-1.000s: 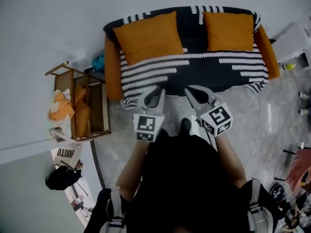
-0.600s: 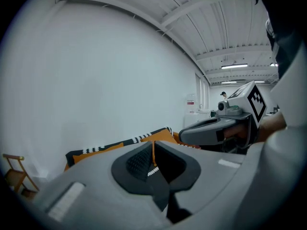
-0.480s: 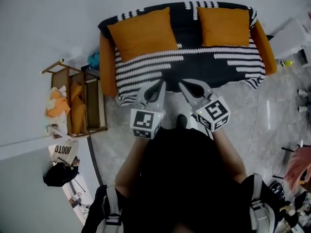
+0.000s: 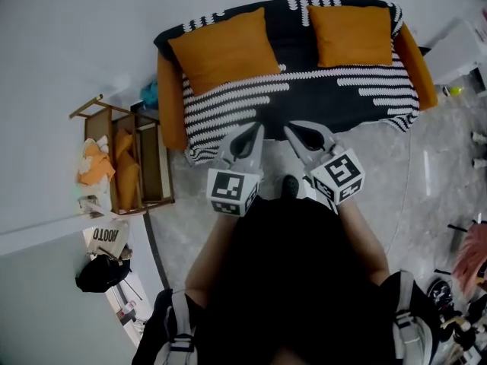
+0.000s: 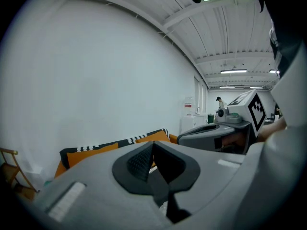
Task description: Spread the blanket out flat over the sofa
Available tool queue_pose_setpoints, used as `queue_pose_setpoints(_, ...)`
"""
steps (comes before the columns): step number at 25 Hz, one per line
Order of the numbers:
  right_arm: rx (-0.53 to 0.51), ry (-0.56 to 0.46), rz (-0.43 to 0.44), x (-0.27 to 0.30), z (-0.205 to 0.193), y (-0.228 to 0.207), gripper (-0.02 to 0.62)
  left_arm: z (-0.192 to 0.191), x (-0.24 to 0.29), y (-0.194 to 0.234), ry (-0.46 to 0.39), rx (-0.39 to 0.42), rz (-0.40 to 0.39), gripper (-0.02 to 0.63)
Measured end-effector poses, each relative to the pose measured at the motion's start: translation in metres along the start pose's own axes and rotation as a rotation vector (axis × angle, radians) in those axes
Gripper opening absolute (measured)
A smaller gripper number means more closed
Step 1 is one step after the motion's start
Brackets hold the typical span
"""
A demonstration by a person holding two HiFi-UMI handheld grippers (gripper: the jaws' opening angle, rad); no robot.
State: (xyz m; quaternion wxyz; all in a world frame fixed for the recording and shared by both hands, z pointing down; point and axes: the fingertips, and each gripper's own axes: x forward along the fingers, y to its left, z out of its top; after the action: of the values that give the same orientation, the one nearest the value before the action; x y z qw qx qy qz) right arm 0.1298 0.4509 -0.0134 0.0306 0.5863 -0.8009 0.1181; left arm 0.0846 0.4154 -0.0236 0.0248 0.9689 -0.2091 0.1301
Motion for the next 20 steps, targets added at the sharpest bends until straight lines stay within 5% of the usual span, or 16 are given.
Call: queue_pose_setpoints(20,-0.003,0.016,-0.009,-0.008,-0.009,-0.013,0.002,-0.004,0.012,-0.012,0.008,-0.021,-0.011,0.012)
